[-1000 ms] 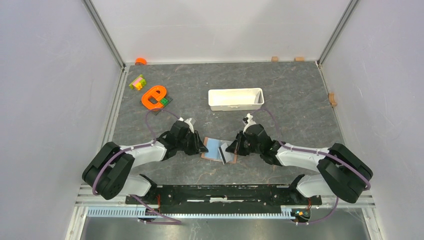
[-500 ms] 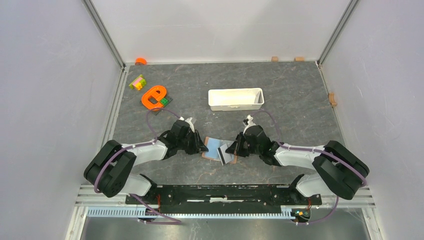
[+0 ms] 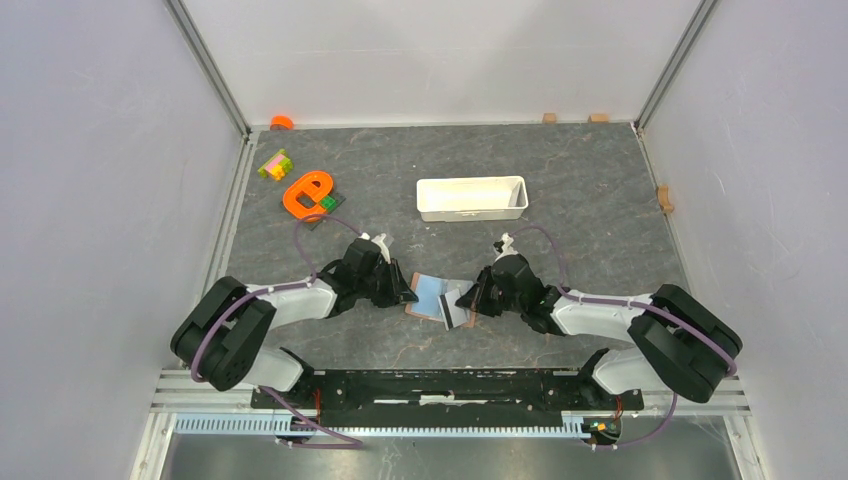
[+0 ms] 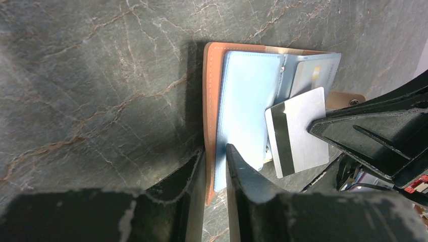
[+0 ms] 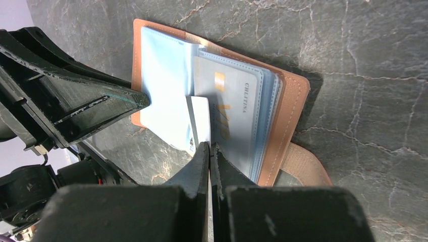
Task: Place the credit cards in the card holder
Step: Insert the credit card into the card holder.
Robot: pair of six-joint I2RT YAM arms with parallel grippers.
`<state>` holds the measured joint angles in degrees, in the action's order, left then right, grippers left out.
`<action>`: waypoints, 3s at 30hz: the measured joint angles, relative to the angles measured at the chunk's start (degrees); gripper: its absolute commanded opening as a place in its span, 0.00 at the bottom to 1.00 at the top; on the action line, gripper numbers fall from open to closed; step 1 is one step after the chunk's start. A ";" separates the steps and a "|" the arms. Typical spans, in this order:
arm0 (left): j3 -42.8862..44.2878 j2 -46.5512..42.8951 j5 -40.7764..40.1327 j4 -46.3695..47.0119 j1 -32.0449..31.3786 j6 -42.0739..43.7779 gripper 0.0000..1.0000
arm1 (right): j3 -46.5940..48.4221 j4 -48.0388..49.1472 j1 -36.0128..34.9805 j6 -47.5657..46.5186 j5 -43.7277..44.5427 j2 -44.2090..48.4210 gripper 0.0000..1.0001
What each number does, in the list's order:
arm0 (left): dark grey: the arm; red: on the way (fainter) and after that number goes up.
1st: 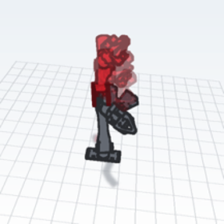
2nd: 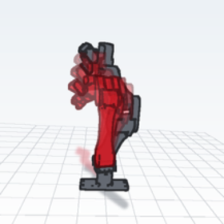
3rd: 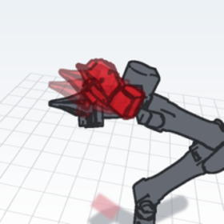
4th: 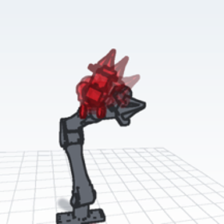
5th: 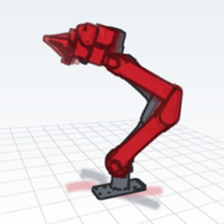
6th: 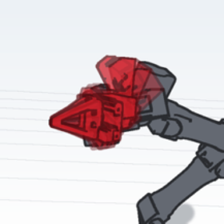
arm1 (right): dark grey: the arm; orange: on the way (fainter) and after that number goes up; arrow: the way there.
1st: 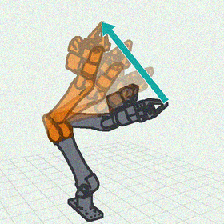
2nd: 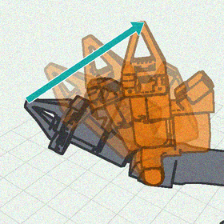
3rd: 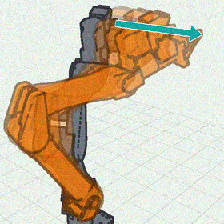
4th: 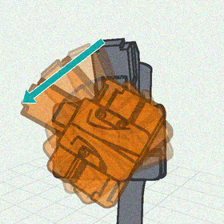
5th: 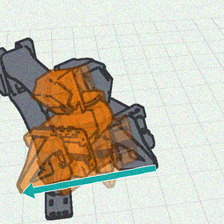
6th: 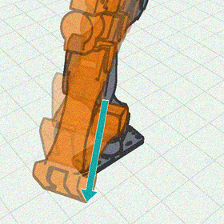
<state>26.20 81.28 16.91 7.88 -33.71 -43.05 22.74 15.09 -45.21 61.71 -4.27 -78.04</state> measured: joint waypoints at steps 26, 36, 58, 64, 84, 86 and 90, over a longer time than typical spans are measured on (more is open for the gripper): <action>0.11 0.98 1.33 1.11 0.28 1.53 0.24 | 1.64 2.62 -0.04 3.43 5.33 -4.50 0.00; 0.17 1.51 2.21 1.57 0.61 1.55 0.23 | 2.05 7.13 -0.15 4.92 7.41 -7.78 0.00; -1.16 1.55 3.30 4.26 1.09 1.53 0.17 | 0.72 10.95 -4.68 13.70 16.61 -9.03 0.00; -1.36 1.44 3.15 4.52 1.09 1.53 0.16 | 2.43 6.86 -4.55 13.90 16.37 -7.91 0.00; -1.46 1.05 2.47 4.52 0.74 1.53 0.16 | 6.19 0.39 -4.22 12.52 15.08 -7.04 0.00; -1.55 1.05 2.51 4.66 0.74 1.53 0.16 | 5.64 1.42 -4.44 12.50 15.23 -7.08 0.00; -1.66 1.01 2.56 4.81 0.74 1.53 0.16 | 4.13 4.76 -5.07 12.35 16.26 -7.80 0.00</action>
<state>24.53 82.28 19.46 12.69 -32.97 -41.52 26.87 19.86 -50.28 74.06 11.99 -85.84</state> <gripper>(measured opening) 0.164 0.006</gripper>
